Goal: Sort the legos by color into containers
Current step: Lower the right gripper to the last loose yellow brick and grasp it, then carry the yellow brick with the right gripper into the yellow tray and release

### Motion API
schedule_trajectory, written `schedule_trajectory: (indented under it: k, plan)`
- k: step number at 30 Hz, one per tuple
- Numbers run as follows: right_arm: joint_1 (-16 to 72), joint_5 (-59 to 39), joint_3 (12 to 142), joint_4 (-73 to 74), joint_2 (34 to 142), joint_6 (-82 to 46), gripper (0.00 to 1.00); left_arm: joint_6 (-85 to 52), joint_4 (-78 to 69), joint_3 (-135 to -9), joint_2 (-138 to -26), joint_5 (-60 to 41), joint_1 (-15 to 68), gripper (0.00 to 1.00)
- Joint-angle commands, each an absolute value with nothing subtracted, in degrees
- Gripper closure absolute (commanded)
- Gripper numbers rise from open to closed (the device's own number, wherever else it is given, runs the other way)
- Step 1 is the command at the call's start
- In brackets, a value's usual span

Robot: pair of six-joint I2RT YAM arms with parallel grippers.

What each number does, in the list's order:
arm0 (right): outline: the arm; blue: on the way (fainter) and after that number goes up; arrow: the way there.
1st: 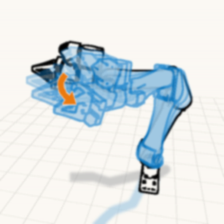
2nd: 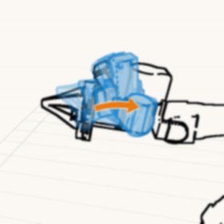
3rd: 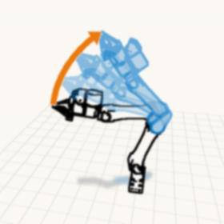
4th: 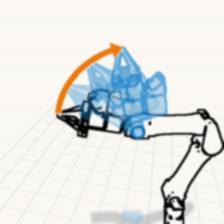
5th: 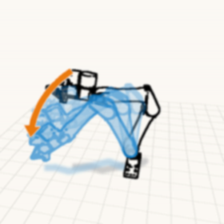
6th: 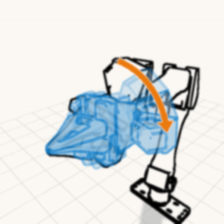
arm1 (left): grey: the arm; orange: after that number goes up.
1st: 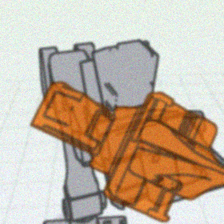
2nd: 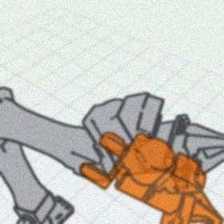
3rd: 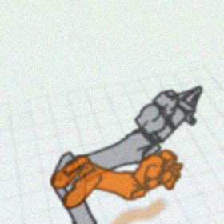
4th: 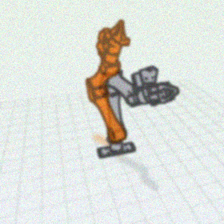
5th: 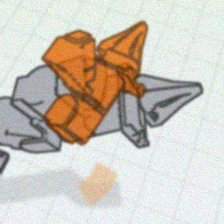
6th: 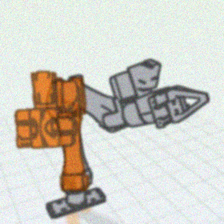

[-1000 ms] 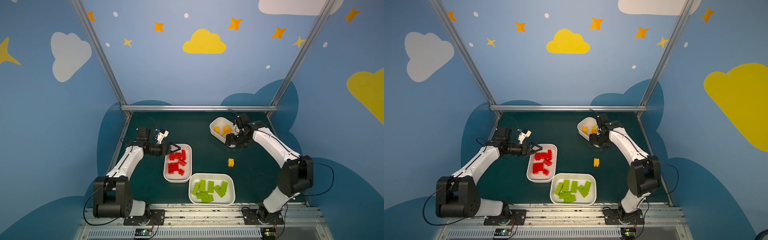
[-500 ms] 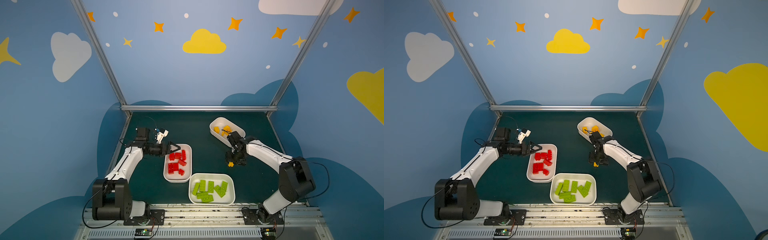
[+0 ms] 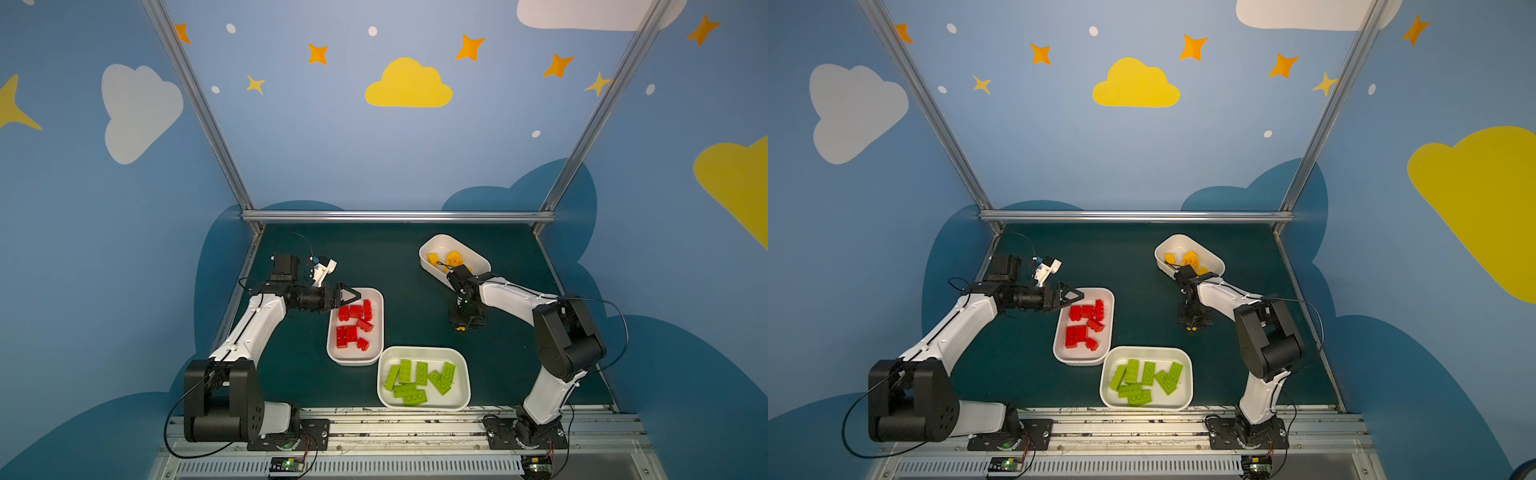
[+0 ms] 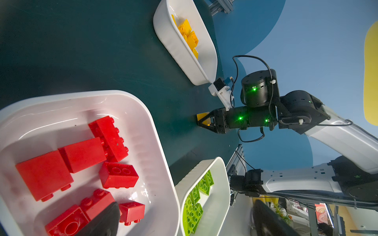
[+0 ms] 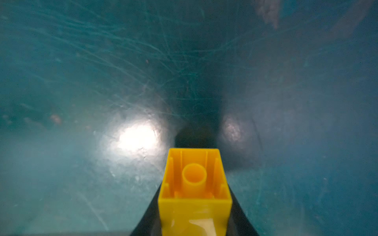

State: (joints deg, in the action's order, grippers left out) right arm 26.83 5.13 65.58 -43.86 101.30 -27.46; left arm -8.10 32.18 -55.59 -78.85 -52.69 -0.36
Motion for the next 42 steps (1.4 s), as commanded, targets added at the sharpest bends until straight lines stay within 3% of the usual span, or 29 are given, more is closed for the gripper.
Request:
schedule_trajectory:
  k: [1, 7, 17, 25, 27, 31, 39, 42]
  plan:
    - [26.32, 7.18, 71.36, -48.05, 96.08, -24.18, 0.93, -7.12, 33.55, -56.24, -77.99, -52.98, -0.70, 0.01]
    - [22.38, 3.73, 82.84, -50.91, 97.57, -21.16, 0.92, -7.64, 33.05, -56.93, -78.83, -53.15, -0.61, 0.00]
    - [16.64, 0.87, 104.24, -53.54, 117.13, -13.13, 0.90, -7.90, 33.43, -57.48, -78.67, -53.10, -0.61, 0.00]
    - [15.84, -1.38, 113.19, -56.41, 128.35, -8.94, 0.85, -7.73, 33.84, -58.51, -78.95, -52.73, -0.70, 0.01]
    - [15.78, -1.98, 114.57, -57.63, 129.97, -8.40, 0.78, -7.69, 33.93, -58.95, -79.25, -52.61, -0.75, 0.00]
    - [15.73, -2.55, 114.05, -58.31, 128.74, -7.28, 0.51, -7.39, 34.19, -59.67, -79.88, -52.41, -0.92, 0.00]
    - [13.82, -3.68, 107.22, -58.21, 114.14, -6.27, 0.36, -6.30, 34.72, -62.53, -80.60, -49.98, -3.07, 0.01]
    - [11.86, -6.28, 100.13, -54.40, 105.58, -5.93, 0.24, -5.79, 33.58, -63.53, -80.16, -45.27, -4.88, 0.01]
